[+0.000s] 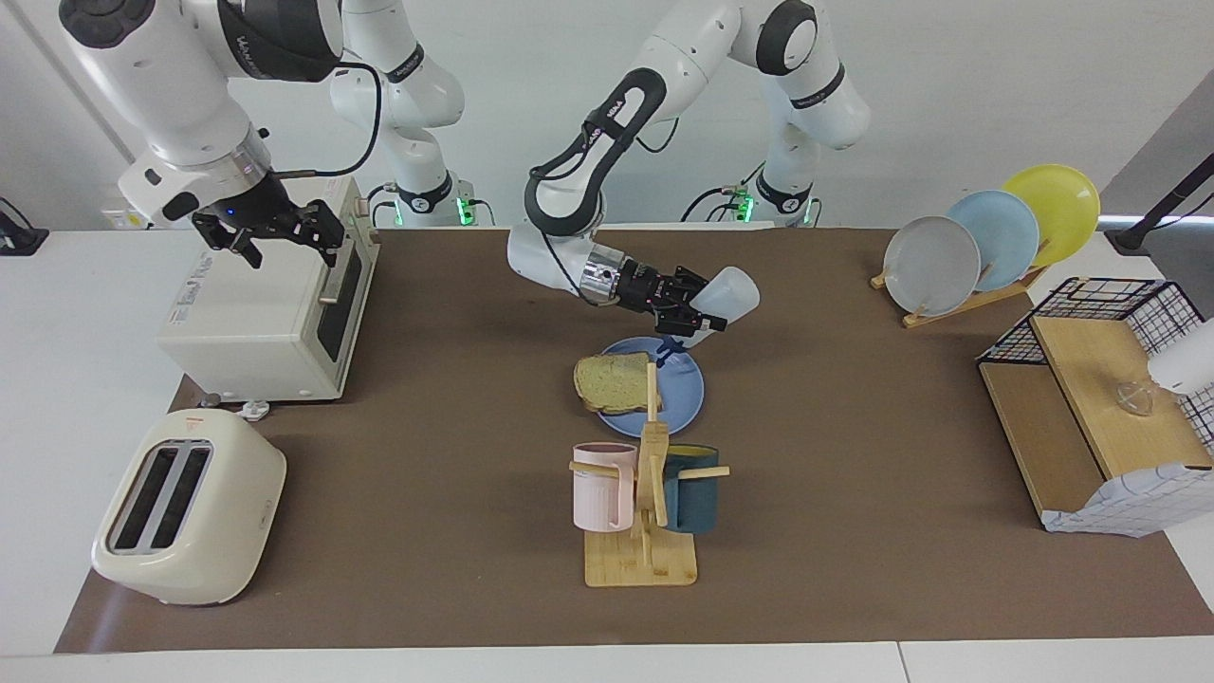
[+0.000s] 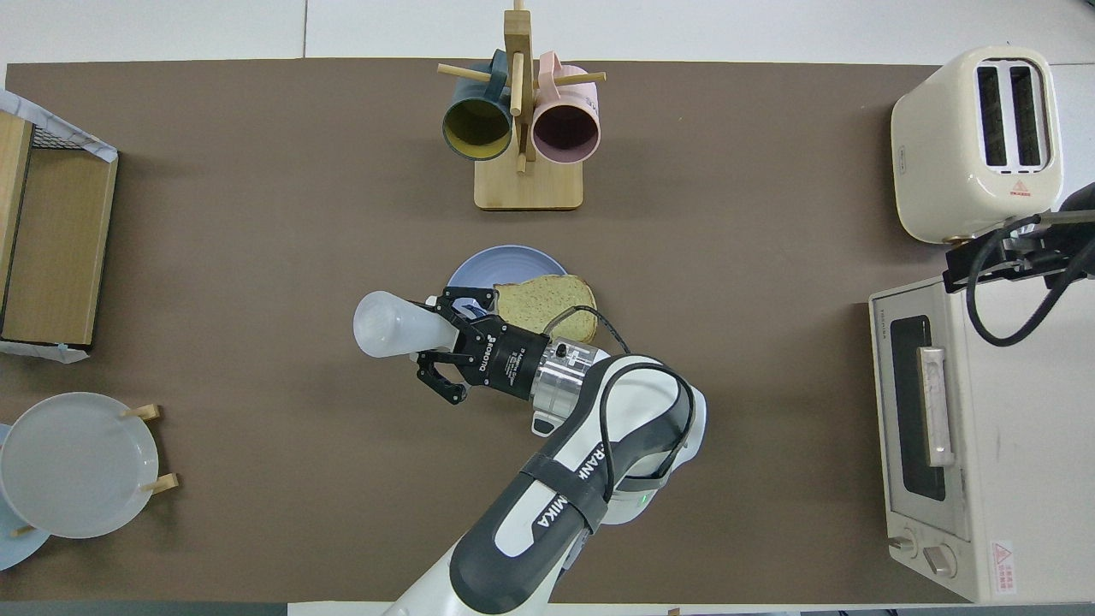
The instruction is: Put bread on plate and add seasoning
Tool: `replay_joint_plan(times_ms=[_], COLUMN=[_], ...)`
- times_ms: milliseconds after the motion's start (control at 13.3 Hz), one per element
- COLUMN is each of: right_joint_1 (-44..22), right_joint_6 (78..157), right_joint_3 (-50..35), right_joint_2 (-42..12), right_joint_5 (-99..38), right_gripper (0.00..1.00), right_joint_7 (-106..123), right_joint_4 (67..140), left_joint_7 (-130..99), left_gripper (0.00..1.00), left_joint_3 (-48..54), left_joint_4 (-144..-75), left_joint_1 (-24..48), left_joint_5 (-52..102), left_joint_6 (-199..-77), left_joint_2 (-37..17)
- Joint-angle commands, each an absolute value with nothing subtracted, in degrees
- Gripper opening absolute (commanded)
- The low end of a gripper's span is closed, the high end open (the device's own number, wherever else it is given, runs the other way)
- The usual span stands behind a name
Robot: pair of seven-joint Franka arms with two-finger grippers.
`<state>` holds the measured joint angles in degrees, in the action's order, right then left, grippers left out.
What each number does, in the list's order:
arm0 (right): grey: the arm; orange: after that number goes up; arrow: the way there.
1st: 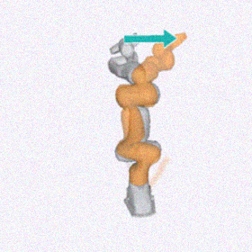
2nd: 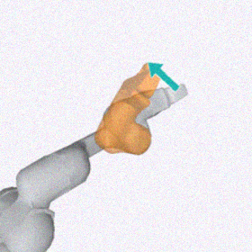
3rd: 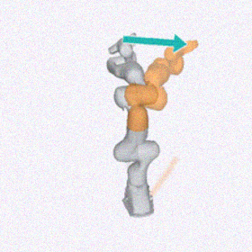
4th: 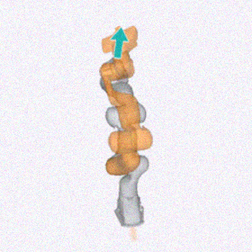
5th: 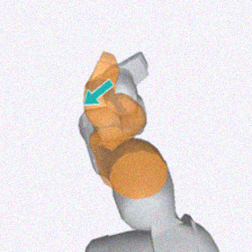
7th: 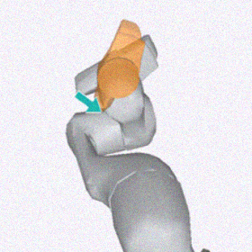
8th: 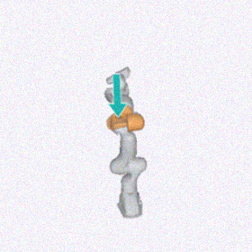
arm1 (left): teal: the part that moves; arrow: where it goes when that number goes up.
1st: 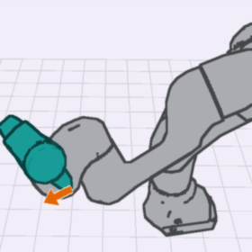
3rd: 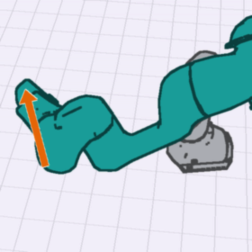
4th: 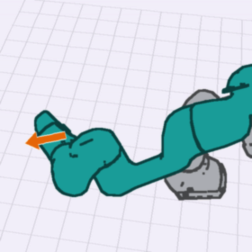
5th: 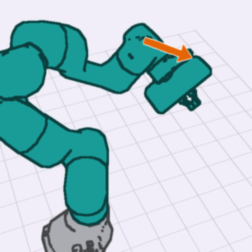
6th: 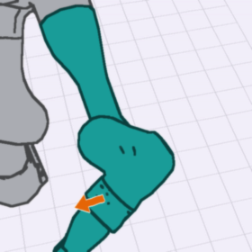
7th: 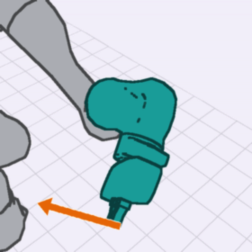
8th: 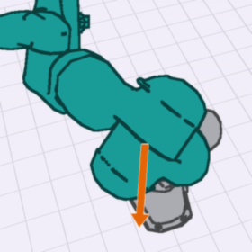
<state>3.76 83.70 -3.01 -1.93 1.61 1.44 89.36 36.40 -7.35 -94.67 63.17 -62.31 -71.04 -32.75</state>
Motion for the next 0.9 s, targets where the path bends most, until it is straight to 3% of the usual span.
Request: replay_joint_plan(times_ms=[0,300,826], right_joint_1=[4.3,4.3,4.3], right_joint_6=[83.8,83.8,83.8], right_joint_3=[-3.3,-3.3,-3.3], right_joint_2=[-1.8,-1.8,-1.8], right_joint_5=[1.7,1.7,1.7], right_gripper=[1.0,1.0,1.0], right_joint_7=[2.6,2.6,2.6], right_joint_4=[89.5,89.5,89.5], left_joint_7=[36.6,36.6,36.7], left_gripper=[0.0,0.0,0.0], left_joint_3=[-7.7,-7.6,-7.5], left_joint_4=[-92.7,-91.0,-86.0], left_joint_1=[61.9,62.7,70.7], left_joint_5=[-64.5,-64.3,-62.0], left_joint_6=[-70.3,-69.7,-66.3], left_joint_2=[-33.6,-33.8,-34.6])
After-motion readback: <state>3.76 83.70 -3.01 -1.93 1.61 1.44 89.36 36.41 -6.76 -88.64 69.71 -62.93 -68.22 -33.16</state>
